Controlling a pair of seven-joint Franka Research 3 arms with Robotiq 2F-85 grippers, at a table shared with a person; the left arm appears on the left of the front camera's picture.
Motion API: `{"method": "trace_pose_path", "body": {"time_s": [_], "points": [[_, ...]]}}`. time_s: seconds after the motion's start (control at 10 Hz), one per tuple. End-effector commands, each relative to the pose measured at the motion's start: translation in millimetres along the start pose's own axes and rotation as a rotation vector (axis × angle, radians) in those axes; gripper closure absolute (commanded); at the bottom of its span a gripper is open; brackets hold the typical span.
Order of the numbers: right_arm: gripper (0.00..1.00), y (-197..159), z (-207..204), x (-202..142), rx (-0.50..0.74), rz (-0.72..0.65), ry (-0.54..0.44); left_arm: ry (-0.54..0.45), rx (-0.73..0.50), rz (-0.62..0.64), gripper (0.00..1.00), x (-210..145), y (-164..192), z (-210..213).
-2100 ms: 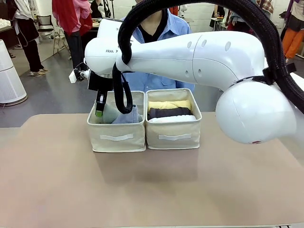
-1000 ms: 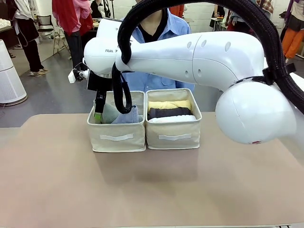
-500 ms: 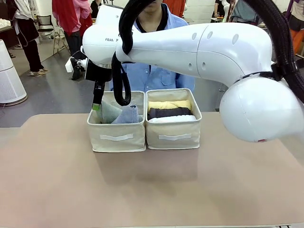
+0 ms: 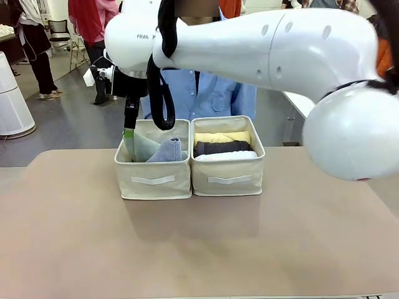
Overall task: Sort the towels based on their folding style.
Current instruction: Pick up another triangle-folded towel from the table and place it in the left Fabric basket.
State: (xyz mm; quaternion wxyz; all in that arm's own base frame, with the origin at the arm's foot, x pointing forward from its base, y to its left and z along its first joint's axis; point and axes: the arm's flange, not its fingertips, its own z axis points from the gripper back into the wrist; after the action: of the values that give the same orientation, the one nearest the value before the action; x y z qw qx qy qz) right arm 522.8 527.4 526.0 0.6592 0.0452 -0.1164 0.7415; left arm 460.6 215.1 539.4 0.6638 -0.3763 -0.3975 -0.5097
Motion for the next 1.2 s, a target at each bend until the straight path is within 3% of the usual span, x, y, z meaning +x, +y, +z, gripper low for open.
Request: {"method": "trace_pose_path", "body": {"time_s": [0.0, 0.4, 0.7, 0.9, 1.1], "points": [[0.00, 55.5, 30.3, -38.9, -0.018, -0.085, 0.167, 0.003, -0.001, 0.000, 0.00, -0.1, -1.8, 1.0], [0.00, 126.7, 70.6, -138.7, -0.023, -0.323, 0.290, 0.003, -0.001, 0.000, 0.00, -0.1, -1.8, 1.0], [0.00, 174.6, 94.9, -205.5, -0.039, -0.426, 0.286, 0.003, -0.001, 0.000, 0.00, -0.1, -1.8, 1.0], [0.00, 191.0, 101.2, -231.7, -0.077, -0.465, 0.224, 0.003, -0.001, 0.000, 0.00, -0.1, -1.8, 1.0], [0.00, 182.0, 92.8, -236.1, -0.096, -0.489, 0.235, 0.003, -0.001, 0.000, 0.00, -0.1, -1.8, 1.0]]}}
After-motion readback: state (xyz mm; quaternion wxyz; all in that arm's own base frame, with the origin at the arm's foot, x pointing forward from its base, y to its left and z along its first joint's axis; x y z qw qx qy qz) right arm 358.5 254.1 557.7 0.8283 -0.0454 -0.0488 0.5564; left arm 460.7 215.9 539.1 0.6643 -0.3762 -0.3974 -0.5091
